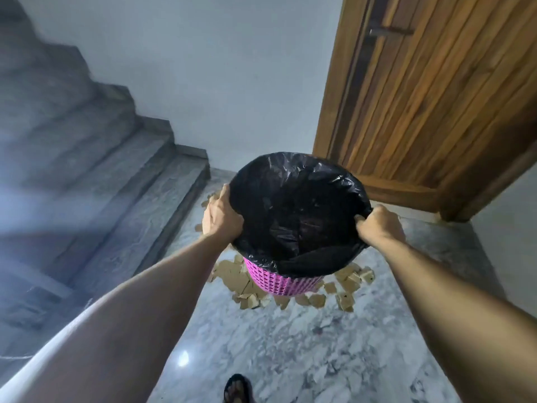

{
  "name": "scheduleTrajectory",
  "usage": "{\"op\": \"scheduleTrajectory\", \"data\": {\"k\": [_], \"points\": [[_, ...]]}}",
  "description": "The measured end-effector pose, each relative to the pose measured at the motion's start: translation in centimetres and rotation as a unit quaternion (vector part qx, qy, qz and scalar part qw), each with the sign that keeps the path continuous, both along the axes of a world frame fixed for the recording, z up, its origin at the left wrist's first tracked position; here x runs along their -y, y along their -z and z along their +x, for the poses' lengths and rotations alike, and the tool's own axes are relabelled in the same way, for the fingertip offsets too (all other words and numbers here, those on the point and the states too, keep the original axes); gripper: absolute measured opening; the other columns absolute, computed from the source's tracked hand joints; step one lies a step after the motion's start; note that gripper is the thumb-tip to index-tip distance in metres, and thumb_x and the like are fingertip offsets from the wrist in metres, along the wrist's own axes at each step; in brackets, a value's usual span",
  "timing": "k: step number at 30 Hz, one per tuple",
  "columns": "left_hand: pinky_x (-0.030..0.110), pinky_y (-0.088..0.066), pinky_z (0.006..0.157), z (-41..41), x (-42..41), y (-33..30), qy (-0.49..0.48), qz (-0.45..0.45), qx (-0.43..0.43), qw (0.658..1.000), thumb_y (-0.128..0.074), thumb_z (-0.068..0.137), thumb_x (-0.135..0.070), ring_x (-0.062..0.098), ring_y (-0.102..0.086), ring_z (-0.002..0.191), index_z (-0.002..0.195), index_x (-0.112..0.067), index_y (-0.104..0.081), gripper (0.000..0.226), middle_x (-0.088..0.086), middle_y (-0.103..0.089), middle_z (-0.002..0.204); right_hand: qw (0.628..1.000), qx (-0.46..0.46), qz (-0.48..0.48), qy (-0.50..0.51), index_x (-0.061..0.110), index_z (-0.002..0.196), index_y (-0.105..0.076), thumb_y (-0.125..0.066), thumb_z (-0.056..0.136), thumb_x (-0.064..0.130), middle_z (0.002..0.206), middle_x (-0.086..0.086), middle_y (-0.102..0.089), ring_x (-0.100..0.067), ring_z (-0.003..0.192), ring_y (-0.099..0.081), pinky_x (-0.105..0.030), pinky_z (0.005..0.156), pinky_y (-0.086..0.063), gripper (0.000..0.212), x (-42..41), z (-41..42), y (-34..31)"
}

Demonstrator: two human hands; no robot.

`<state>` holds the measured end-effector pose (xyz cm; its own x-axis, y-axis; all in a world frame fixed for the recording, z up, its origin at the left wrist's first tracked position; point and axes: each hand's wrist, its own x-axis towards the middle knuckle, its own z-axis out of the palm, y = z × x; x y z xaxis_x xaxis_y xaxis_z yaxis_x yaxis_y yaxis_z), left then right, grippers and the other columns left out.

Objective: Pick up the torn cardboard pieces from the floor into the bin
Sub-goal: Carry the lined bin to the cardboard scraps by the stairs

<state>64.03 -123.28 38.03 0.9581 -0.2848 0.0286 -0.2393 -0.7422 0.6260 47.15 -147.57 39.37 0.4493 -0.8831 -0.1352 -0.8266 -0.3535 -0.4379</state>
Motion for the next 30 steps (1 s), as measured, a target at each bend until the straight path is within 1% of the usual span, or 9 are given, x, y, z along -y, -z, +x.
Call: {"op": "scheduleTrajectory", "data": {"k": [4,10,14,16,18,21,26,27,30], "points": [[0.041,-0.049,0.082,4.5,-3.0,2.2,-0.074,0.01,-0.009,0.997,-0.045,0.071,-0.005,0.038,-0.056,0.107,0.139,-0.026,-0.037,0.072,0.017,-0.054,0.118,0.999,-0.009,0.013,-0.049,0.005,0.121,-0.057,-0.058,0.092,0.04,0.123,-0.021,-0.062,-0.041,0.112,-0.059,-0.043,0.09,-0.048,0.045,-1.5,7.4,2.0],[0.042,-0.041,0.099,12.4,-8.9,8.0,-0.173,0.027,-0.041,0.984,-0.047,0.078,-0.007,0.037,-0.051,0.117,0.146,-0.024,-0.027,0.073,0.016,-0.05,0.125,0.988,-0.033,0.065,-0.139,0.011,0.123,-0.055,-0.06,0.082,0.027,0.126,-0.016,-0.06,-0.038,0.114,-0.057,-0.039,0.09,-0.046,0.044,-6.3,19.2,6.1],[0.042,-0.036,0.102,17.5,-12.7,12.9,-0.225,0.029,-0.053,0.973,-0.053,0.088,-0.017,0.036,-0.048,0.122,0.144,-0.018,-0.03,0.06,0.017,-0.049,0.13,0.98,-0.049,0.084,-0.176,0.02,0.095,-0.057,-0.055,0.054,0.037,0.099,-0.009,-0.065,-0.033,0.093,-0.062,-0.039,0.085,-0.052,0.045,-8.1,27.7,12.1],[0.043,-0.036,0.101,19.7,-14.6,15.5,-0.244,0.033,-0.061,0.967,-0.055,0.09,-0.023,0.037,-0.048,0.121,0.139,-0.014,-0.034,0.054,0.018,-0.05,0.129,0.97,-0.064,0.119,-0.201,0.016,0.091,-0.053,-0.058,0.066,0.026,0.088,-0.008,-0.057,-0.027,0.083,-0.055,-0.028,0.073,-0.046,0.027,-10.0,31.0,13.9],[0.044,-0.037,0.1,21.9,-16.6,18.3,-0.267,0.039,-0.075,0.96,-0.057,0.09,-0.026,0.038,-0.048,0.121,0.138,-0.011,-0.037,0.054,0.019,-0.05,0.129,0.96,-0.067,0.146,-0.228,0.015,0.092,-0.051,-0.058,0.075,0.016,0.093,-0.011,-0.058,-0.027,0.085,-0.054,-0.028,0.07,-0.043,0.019,-11.8,34.2,16.5],[0.044,-0.039,0.099,24.3,-19.4,22.7,-0.296,0.046,-0.099,0.949,-0.057,0.091,-0.027,0.04,-0.05,0.118,0.136,-0.01,-0.041,0.051,0.02,-0.051,0.127,0.948,-0.073,0.183,-0.251,0.012,0.1,-0.051,-0.061,0.074,0.013,0.106,-0.013,-0.062,-0.032,0.093,-0.059,-0.037,0.078,-0.051,0.027,-14.1,38.7,22.2],[0.043,-0.041,0.099,26.2,-23.5,30.0,-0.332,0.067,-0.149,0.929,-0.05,0.087,-0.017,0.04,-0.051,0.118,0.129,-0.007,-0.048,0.043,0.021,-0.054,0.125,0.921,-0.098,0.249,-0.283,0.002,0.122,-0.047,-0.055,0.085,-0.003,0.124,-0.017,-0.054,-0.036,0.092,-0.061,-0.024,0.033,-0.045,0.037,-18.1,43.0,30.9],[0.043,-0.041,0.098,26.4,-24.3,31.7,-0.337,0.069,-0.158,0.926,-0.048,0.084,-0.013,0.041,-0.051,0.117,0.126,-0.005,-0.05,0.042,0.022,-0.054,0.124,0.917,-0.098,0.261,-0.287,0.003,0.124,-0.046,-0.055,0.086,-0.003,0.127,-0.015,-0.052,-0.037,0.092,-0.062,-0.025,0.031,-0.046,0.039,-18.8,43.7,32.8],[0.045,-0.043,0.097,26.7,-26.6,37.0,-0.344,0.07,-0.188,0.917,-0.045,0.078,-0.006,0.042,-0.051,0.115,0.123,-0.004,-0.049,0.045,0.024,-0.054,0.122,0.901,-0.107,0.291,-0.304,0.012,0.127,-0.042,-0.057,0.087,0.003,0.13,-0.008,-0.049,-0.033,0.082,-0.067,-0.042,0.046,-0.059,0.043,-20.8,45.2,38.6]]}}
